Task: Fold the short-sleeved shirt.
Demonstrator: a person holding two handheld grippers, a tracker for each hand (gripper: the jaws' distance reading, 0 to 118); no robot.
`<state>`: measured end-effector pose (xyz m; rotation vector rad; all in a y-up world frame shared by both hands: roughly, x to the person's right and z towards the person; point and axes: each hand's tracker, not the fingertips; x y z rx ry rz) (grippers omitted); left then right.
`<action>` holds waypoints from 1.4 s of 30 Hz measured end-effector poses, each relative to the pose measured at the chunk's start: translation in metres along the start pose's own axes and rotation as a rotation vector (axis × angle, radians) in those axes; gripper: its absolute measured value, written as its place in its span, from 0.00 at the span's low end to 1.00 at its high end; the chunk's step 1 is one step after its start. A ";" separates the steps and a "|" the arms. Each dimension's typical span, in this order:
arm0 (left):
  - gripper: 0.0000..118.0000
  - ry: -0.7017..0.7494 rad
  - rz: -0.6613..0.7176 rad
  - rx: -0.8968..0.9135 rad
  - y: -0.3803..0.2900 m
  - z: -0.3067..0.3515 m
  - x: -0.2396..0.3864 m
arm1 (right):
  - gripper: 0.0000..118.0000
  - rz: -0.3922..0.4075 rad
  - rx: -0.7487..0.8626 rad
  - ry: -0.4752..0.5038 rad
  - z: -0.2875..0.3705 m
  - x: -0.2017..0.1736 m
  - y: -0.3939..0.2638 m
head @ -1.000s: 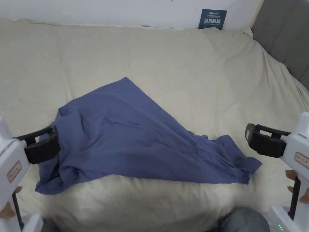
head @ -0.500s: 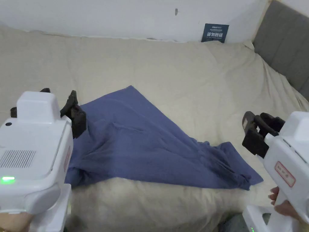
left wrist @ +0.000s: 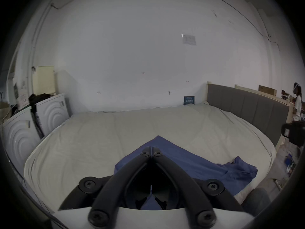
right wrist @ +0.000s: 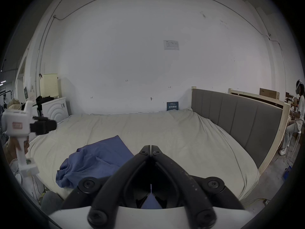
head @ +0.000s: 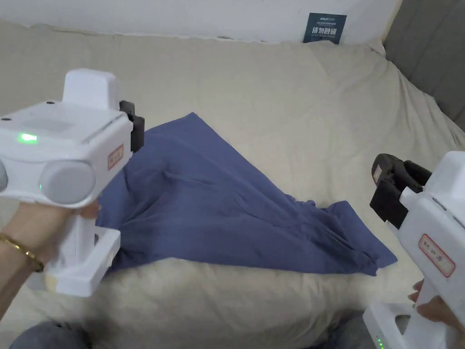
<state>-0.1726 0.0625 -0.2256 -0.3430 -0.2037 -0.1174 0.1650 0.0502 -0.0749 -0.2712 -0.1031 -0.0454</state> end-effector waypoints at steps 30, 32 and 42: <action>0.60 -0.295 -0.171 -0.706 -0.019 -0.488 0.002 | 0.01 -0.022 -0.289 -0.131 -0.191 0.065 -0.042; 0.44 -0.330 -0.185 -0.678 -0.016 -0.482 -0.002 | 0.01 -0.038 -0.301 -0.109 -0.192 0.067 -0.045; 0.02 -0.109 -0.141 -0.578 0.012 -0.389 0.046 | 0.01 -0.147 -0.346 -0.168 -0.162 0.099 -0.038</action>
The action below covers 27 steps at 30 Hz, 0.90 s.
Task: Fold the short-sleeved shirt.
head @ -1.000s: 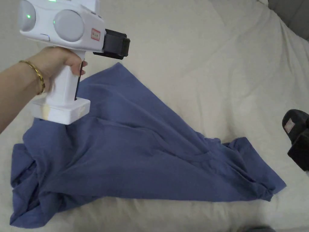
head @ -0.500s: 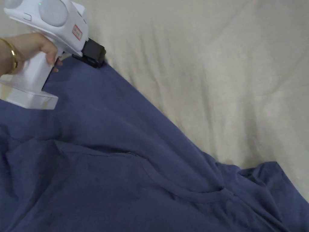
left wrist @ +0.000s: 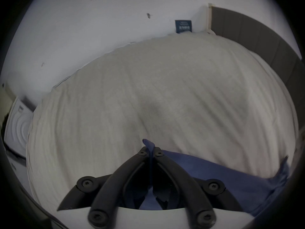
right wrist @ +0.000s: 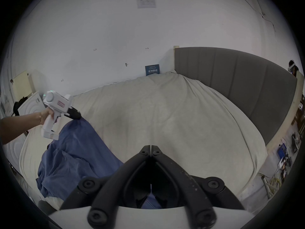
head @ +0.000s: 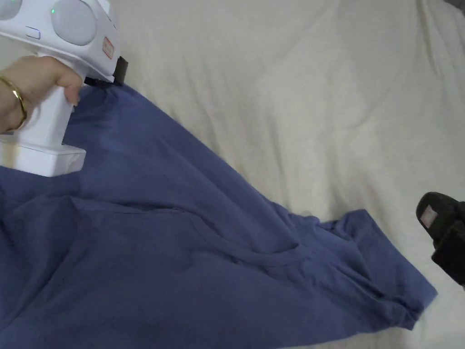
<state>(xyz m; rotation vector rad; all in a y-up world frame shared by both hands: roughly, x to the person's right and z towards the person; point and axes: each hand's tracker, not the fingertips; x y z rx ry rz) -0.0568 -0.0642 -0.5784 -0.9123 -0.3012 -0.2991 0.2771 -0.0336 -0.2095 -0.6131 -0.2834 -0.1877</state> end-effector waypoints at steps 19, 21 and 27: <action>0.02 -0.022 0.100 0.256 -0.012 0.178 -0.020 | 0.91 -0.468 -0.580 -0.269 -0.037 0.039 -0.048; 0.02 -0.013 0.106 0.251 -0.016 0.177 -0.019 | 0.69 -0.470 -0.612 -0.221 -0.043 0.037 -0.050; 0.02 0.007 0.100 0.233 -0.026 0.169 -0.015 | 0.29 -0.489 -0.712 -0.176 -0.062 0.028 -0.066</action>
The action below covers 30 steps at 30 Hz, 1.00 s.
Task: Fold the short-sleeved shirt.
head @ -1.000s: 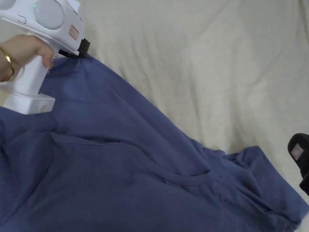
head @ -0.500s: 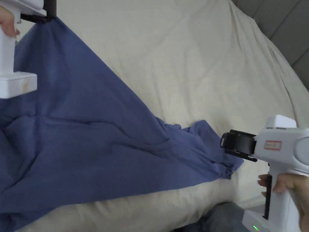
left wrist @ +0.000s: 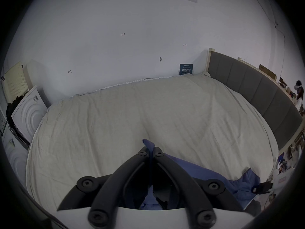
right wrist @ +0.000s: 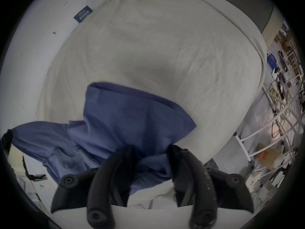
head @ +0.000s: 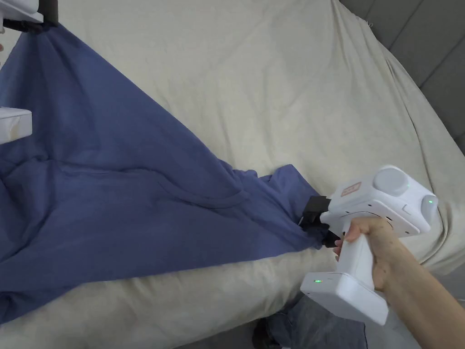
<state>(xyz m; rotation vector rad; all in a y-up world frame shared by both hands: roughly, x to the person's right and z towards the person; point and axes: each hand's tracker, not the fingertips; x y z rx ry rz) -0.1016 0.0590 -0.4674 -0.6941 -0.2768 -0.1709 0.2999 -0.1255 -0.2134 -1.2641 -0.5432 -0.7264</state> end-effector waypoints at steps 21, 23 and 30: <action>0.02 0.136 0.212 0.279 0.011 0.198 -0.086 | 0.09 0.502 0.660 0.408 0.278 -0.039 -0.003; 0.02 0.170 0.260 0.326 0.010 0.231 -0.106 | 0.09 0.533 0.718 0.453 0.314 -0.042 -0.003; 0.02 0.305 0.318 0.505 0.002 0.347 -0.132 | 0.09 0.602 0.821 0.611 0.419 -0.046 -0.003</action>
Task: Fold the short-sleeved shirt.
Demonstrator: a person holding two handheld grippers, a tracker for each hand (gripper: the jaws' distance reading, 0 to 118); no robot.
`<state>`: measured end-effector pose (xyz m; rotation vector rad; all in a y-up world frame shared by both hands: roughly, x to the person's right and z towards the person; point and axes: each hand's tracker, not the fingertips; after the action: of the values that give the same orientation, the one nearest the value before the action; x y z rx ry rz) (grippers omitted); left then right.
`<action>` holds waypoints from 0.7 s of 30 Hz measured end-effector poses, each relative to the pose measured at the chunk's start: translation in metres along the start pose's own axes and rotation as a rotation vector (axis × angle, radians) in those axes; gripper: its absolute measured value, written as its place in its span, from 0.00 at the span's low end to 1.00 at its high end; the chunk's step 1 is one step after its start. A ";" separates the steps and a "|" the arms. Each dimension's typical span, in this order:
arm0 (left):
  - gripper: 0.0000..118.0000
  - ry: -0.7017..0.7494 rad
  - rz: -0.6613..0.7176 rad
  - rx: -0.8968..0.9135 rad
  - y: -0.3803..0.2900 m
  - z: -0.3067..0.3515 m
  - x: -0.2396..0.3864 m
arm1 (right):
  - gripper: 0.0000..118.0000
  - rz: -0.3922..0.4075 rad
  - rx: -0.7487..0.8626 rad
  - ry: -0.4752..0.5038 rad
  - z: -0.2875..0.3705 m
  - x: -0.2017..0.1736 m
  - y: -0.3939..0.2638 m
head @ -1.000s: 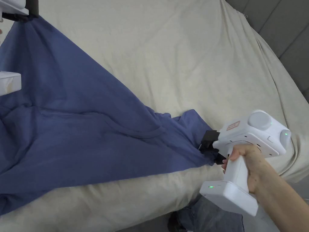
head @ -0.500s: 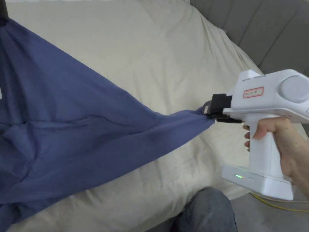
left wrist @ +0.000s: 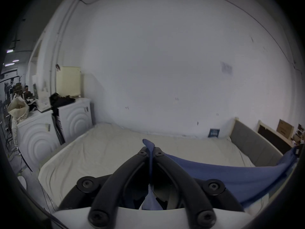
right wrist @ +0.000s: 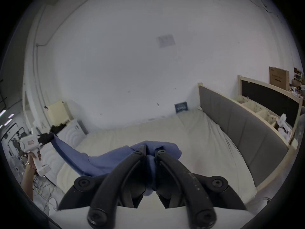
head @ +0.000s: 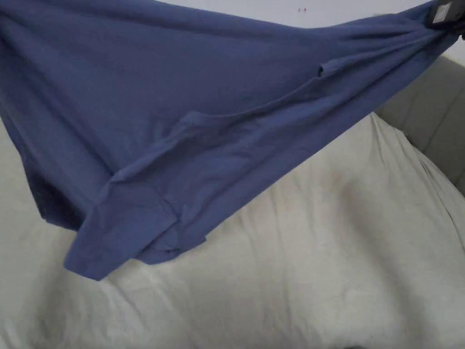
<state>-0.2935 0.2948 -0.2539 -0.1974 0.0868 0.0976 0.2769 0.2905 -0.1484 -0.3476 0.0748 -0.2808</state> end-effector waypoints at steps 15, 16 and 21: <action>0.02 0.061 -0.020 0.105 0.069 0.068 0.005 | 0.09 0.020 0.092 0.007 0.036 -0.040 0.081; 0.02 0.061 -0.019 0.097 0.071 0.066 0.006 | 0.09 0.019 0.092 0.008 0.033 -0.040 0.087; 0.02 0.052 -0.033 0.086 0.079 0.053 0.012 | 0.09 0.028 0.086 -0.063 0.004 -0.042 0.125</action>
<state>-0.2857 0.3836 -0.2184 -0.1157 0.1393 0.0555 0.2697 0.4158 -0.1871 -0.2699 0.0055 -0.2439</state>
